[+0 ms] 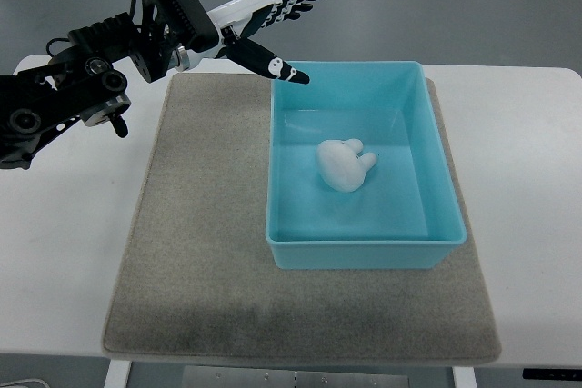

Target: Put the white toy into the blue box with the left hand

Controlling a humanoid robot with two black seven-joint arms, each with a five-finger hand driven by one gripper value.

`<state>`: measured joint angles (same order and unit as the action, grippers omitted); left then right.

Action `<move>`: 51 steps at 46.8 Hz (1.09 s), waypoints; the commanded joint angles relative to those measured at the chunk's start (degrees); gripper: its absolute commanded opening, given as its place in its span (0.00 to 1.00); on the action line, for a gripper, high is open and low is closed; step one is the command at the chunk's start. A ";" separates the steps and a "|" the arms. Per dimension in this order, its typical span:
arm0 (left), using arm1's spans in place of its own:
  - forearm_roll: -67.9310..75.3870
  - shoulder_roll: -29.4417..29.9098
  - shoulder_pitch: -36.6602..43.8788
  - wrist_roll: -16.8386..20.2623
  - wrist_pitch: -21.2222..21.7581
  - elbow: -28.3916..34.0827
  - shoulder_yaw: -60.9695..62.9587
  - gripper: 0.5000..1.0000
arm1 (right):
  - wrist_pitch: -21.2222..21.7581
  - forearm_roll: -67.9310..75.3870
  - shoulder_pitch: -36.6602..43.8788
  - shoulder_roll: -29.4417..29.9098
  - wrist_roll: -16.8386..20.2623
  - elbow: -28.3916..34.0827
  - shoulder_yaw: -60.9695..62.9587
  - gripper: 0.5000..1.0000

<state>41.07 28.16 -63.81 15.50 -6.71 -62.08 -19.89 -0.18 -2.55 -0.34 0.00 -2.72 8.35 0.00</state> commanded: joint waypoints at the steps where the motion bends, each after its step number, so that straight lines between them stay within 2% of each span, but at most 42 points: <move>1: -6.34 0.40 0.01 -0.03 -2.87 3.01 -0.32 1.00 | 0.00 0.00 -0.01 0.00 0.00 0.00 0.00 0.87; 12: -18.39 0.93 0.27 -0.03 -17.63 16.72 -2.25 1.00 | 0.00 0.00 -0.01 0.00 0.00 0.00 0.00 0.87; 22: -26.56 1.11 0.97 -0.38 -28.29 24.46 -2.96 1.00 | 0.00 0.00 -0.01 0.00 0.00 0.00 0.00 0.87; 26: -29.82 1.28 1.50 -1.61 -28.29 27.01 -2.96 1.00 | 0.00 0.00 -0.01 0.00 0.00 0.00 0.00 0.87; 34: -39.92 1.55 4.66 -6.97 -28.29 28.51 -3.84 1.00 | 0.00 0.00 -0.01 0.00 0.00 0.00 0.00 0.87; 46: -54.25 2.60 9.49 -19.18 -28.29 27.89 -6.56 1.00 | 0.00 0.00 -0.01 0.00 0.00 0.00 0.00 0.87; 51: -56.89 2.60 10.99 -22.44 -28.29 27.89 -7.70 1.00 | 0.00 0.00 -0.01 0.00 0.00 0.00 0.00 0.87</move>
<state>-14.46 30.71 -53.68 -5.31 -35.01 -34.19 -26.84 -0.18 -2.55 -0.35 0.00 -2.73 8.35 0.00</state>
